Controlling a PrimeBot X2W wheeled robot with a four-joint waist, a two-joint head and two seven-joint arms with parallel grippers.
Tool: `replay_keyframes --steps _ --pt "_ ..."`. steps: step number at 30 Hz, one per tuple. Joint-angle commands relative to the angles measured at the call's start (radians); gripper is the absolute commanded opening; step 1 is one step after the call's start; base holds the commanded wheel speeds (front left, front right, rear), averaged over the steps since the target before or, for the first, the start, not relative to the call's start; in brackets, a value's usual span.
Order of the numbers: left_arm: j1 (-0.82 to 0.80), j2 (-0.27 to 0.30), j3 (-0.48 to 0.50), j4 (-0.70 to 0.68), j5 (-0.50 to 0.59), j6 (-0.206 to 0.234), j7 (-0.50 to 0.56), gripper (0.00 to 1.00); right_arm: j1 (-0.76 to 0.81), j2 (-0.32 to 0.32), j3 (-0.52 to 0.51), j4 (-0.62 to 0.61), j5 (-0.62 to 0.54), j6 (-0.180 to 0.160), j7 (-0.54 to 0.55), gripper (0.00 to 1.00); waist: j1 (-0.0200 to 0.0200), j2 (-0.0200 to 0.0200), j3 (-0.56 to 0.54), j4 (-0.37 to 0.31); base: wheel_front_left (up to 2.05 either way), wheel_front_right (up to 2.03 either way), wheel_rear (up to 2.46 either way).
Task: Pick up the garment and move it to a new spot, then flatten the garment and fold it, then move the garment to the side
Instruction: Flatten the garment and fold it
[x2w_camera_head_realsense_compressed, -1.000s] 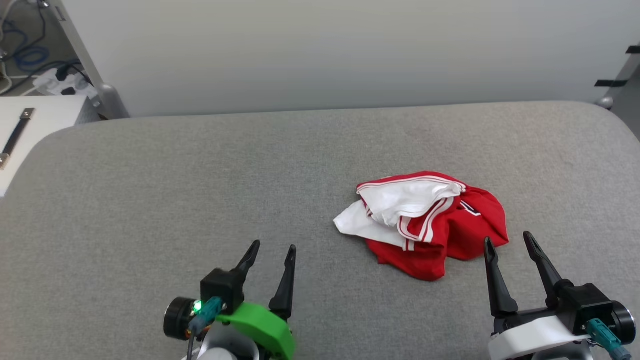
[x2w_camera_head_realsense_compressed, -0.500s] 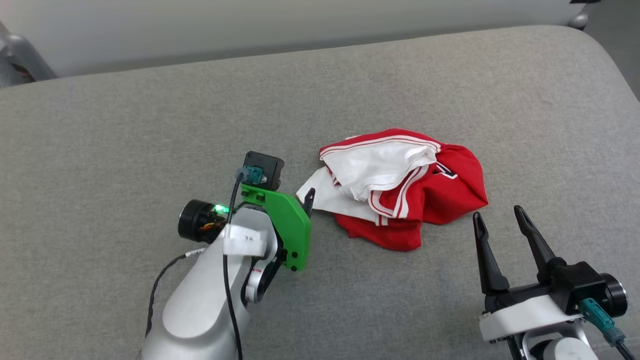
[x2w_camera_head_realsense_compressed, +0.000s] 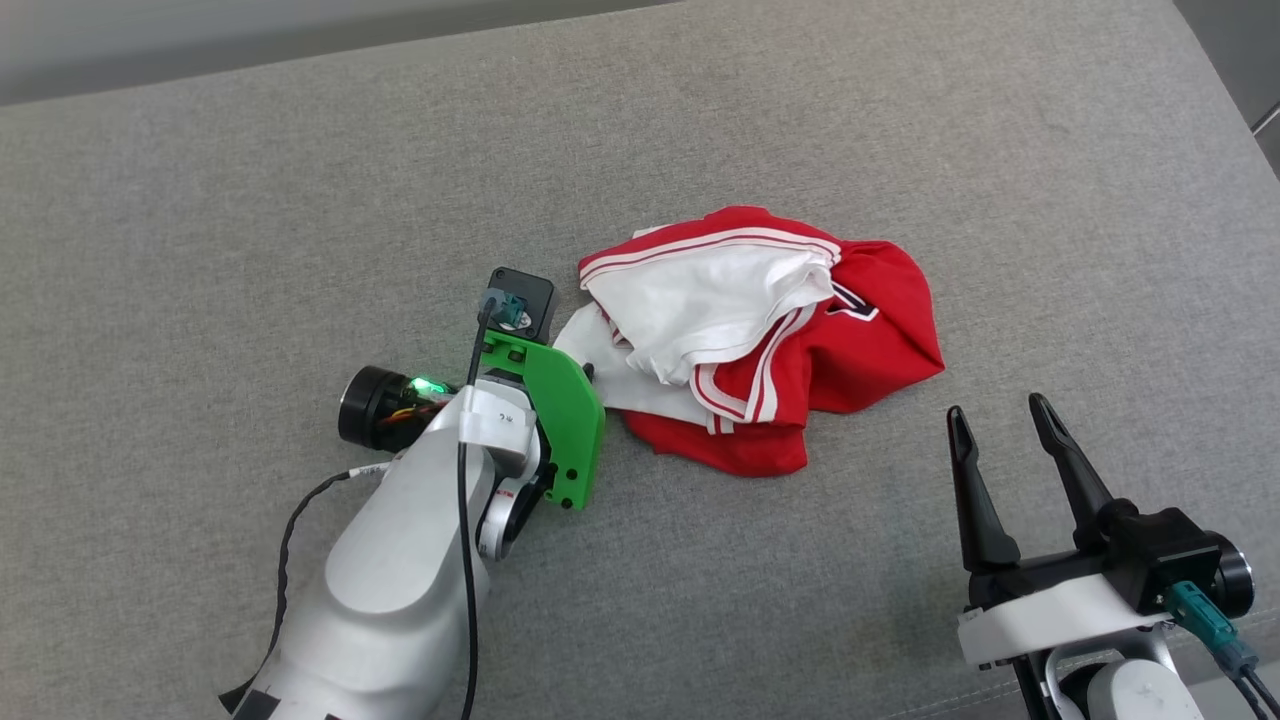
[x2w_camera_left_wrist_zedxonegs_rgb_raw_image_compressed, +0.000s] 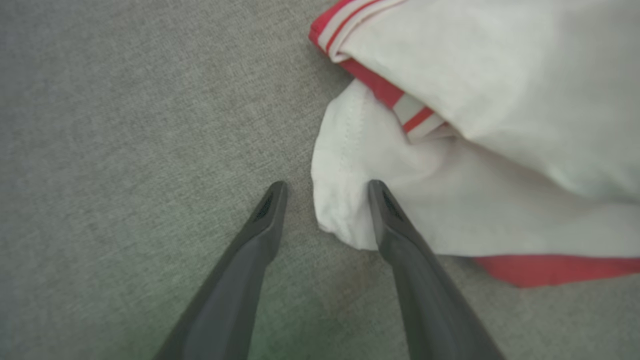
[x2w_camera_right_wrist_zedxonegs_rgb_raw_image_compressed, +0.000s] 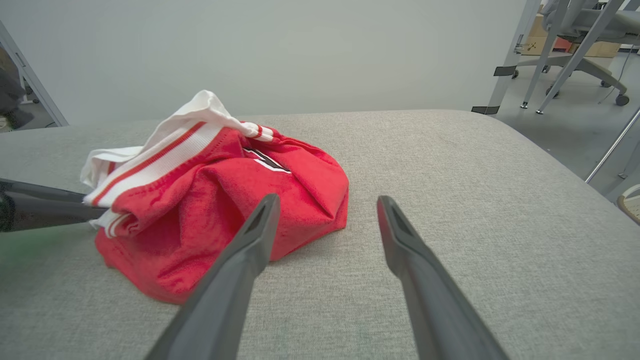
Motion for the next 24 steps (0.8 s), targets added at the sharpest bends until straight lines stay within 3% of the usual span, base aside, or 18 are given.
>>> replay_keyframes --steps 1,11,15,24 --pt "0.012 0.001 -0.011 0.030 -0.008 -0.011 0.004 0.00 -0.018 0.002 -0.001 -0.001 0.004 -0.001 -0.002 1.00 0.0000 -0.0001 0.002 0.007 0.00 0.00 0.00" --pt "0.040 0.000 0.049 -0.007 -0.047 0.015 -0.170 0.00 -0.005 0.002 -0.013 0.017 -0.014 -0.001 -0.002 1.00 0.0000 -0.0001 -0.075 0.082 0.00 0.00 0.00" --pt "0.060 0.023 0.096 -0.059 -0.068 0.037 -0.233 0.00 0.011 0.002 -0.018 0.026 -0.016 -0.001 -0.002 1.00 0.0000 -0.0001 -0.129 0.124 0.00 0.00 0.00" --pt "0.227 0.094 0.170 -0.229 -0.118 0.078 -0.267 0.00 0.041 0.002 -0.023 0.038 -0.009 -0.001 -0.002 1.00 0.0000 -0.0001 -0.188 0.187 0.00 0.00 0.00"
